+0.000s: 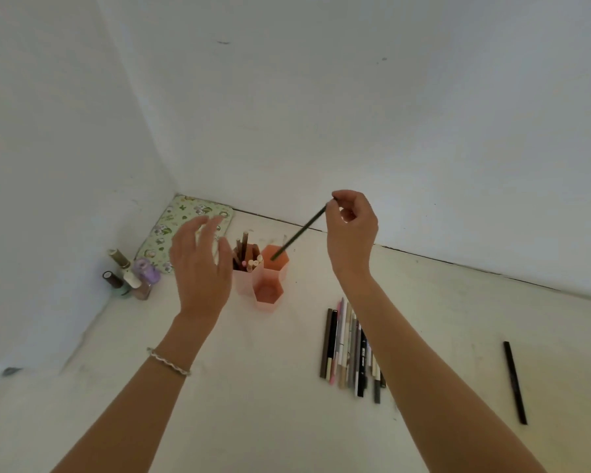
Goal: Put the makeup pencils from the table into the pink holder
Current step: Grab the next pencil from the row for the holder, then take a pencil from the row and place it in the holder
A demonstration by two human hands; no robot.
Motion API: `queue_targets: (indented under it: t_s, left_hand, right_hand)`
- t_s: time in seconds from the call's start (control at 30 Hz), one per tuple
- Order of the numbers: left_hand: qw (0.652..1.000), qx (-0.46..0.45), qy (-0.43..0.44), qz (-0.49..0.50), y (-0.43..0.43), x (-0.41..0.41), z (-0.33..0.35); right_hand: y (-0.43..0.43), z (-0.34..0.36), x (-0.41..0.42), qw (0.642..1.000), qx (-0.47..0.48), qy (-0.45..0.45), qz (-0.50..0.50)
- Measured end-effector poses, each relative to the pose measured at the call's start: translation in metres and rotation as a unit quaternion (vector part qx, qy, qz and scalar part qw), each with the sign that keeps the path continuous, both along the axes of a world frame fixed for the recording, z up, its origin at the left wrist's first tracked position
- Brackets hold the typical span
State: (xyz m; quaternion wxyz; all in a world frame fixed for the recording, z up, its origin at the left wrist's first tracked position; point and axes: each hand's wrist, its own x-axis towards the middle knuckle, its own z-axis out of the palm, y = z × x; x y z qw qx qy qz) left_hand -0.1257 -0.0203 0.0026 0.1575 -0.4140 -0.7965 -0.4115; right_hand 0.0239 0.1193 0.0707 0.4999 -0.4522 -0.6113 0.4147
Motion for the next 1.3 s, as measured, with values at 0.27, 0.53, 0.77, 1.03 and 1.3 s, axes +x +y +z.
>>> queue_targets:
  t_s: [0.27,0.53,0.77,1.03,1.3]
  left_hand:
    - [0.994,0.049,-0.092,-0.038,-0.006,0.012,0.023]
    - [0.937,-0.170,-0.247,-0.178,0.014,0.105,-0.014]
    - [0.852,-0.417,-0.283,-0.144,0.048,0.172,-0.054]
    - [0.842,-0.387,-0.361,-0.105,0.057,0.172,-0.063]
    - [0.908,-0.095,-0.389,-0.122,0.056,0.121,-0.003]
  right_hand:
    - [-0.040,-0.038,-0.047,0.967,0.178,-0.128,0.133]
    - [-0.017,-0.055,-0.005,0.986,0.064,-0.143,0.064]
    - [0.011,-0.059,0.063,0.990,0.010,-0.141,-0.012]
    - [0.007,-0.084,0.087,0.986,-0.028,-0.166,-0.014]
    - [-0.002,-0.127,0.089,0.860,-0.112,-0.487,0.103]
